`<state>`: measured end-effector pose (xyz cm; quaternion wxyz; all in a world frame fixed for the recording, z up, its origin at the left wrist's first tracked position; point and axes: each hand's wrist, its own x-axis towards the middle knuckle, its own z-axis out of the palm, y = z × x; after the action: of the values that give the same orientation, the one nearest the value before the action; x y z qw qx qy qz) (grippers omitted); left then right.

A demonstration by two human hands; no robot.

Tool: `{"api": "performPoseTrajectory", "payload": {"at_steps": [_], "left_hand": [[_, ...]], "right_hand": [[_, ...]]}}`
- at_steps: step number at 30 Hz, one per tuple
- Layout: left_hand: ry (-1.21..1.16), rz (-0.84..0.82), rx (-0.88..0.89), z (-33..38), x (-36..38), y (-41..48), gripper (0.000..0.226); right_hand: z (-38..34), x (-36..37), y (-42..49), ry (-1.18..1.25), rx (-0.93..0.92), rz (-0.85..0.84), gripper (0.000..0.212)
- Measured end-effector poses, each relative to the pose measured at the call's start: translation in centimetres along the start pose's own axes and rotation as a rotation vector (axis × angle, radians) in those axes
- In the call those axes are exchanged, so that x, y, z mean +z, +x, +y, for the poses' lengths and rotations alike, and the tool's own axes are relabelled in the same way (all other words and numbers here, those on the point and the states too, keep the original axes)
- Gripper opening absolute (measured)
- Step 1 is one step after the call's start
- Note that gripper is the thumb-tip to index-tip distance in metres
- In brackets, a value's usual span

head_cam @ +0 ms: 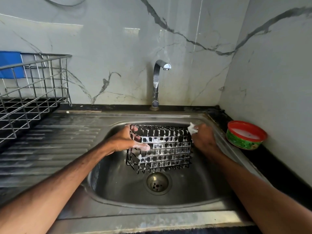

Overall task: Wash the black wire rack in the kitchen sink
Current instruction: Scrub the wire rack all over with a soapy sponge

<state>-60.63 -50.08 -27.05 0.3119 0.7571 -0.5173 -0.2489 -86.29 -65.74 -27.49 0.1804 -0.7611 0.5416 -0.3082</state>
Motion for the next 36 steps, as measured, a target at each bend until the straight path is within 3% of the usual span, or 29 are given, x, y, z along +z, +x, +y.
{"api": "performPoseTrajectory", "payload": {"at_steps": [4,7,11,16,20,26,30,36], "left_hand": [[0.086,-0.002,0.050,-0.4,0.8,-0.1,0.112],[0.188,0.063,0.111,-0.4,1.0,-0.1,0.122],[0.197,0.034,0.121,-1.3,1.3,0.6,0.128],[0.293,0.025,0.118,-2.4,1.4,1.1,0.130],[0.408,0.035,0.107,-2.4,1.5,1.1,0.138],[0.548,0.075,0.108,-1.1,1.8,0.7,0.137],[0.459,0.175,0.182,0.8,2.4,0.2,0.132],[0.314,0.406,0.325,3.0,2.8,-0.6,0.115]], "right_hand": [[0.4,0.0,0.1,0.082,0.029,-0.073,0.013],[0.5,0.5,0.6,0.141,0.038,-0.092,0.027],[0.3,0.3,0.3,0.226,0.091,-0.119,0.038],[0.2,-0.4,0.0,0.300,0.211,-0.158,0.017],[-1.0,-1.5,-0.5,0.463,0.261,-0.162,0.020],[-3.9,-2.5,-2.0,0.483,0.204,-0.030,0.025],[-6.9,-2.4,-3.8,0.373,0.080,-0.008,0.005],[-9.7,-2.0,-6.5,0.177,-0.309,-0.001,0.024]]}}
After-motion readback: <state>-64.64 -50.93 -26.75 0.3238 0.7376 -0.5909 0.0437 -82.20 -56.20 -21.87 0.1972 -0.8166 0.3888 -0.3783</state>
